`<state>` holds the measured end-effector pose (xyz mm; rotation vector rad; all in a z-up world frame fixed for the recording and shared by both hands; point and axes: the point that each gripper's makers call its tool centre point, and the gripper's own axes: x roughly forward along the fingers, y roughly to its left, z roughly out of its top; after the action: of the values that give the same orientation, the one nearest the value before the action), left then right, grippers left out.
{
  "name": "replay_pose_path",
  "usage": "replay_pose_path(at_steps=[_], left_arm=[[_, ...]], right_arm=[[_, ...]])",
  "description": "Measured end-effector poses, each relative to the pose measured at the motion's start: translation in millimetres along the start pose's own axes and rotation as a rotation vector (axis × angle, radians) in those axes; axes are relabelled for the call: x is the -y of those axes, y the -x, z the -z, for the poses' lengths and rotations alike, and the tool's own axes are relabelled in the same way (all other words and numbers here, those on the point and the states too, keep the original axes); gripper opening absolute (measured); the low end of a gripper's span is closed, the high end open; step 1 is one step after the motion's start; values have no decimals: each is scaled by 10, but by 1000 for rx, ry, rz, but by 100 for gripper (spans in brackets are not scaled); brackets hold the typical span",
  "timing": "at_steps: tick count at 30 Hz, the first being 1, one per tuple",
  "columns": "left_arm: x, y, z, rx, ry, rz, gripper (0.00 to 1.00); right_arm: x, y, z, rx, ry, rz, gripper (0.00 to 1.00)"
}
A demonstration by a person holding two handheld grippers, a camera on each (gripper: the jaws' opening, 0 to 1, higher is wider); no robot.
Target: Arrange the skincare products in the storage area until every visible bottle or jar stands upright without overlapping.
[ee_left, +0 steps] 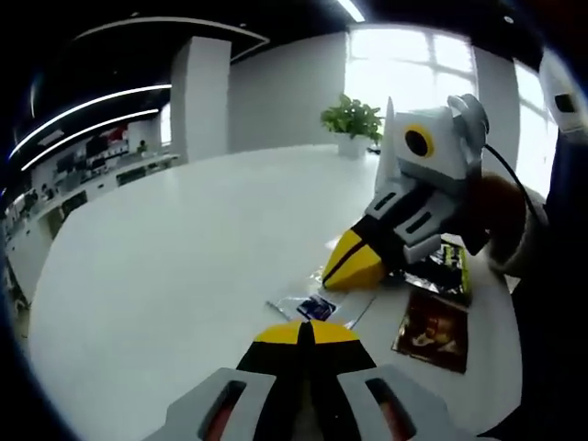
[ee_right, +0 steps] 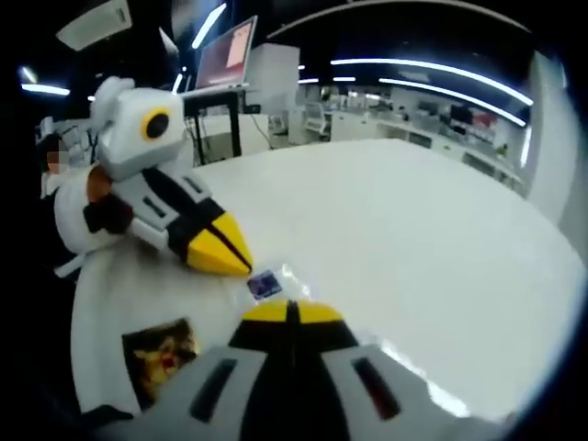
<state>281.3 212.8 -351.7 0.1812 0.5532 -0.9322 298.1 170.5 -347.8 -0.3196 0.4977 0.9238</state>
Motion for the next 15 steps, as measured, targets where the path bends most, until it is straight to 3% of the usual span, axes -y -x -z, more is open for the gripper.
replay_pose_path(at_steps=[15], left_arm=[[122, 42, 35, 1, -21, 18, 0]], right_arm=[[-97, 68, 36, -6, -15, -6, 0]])
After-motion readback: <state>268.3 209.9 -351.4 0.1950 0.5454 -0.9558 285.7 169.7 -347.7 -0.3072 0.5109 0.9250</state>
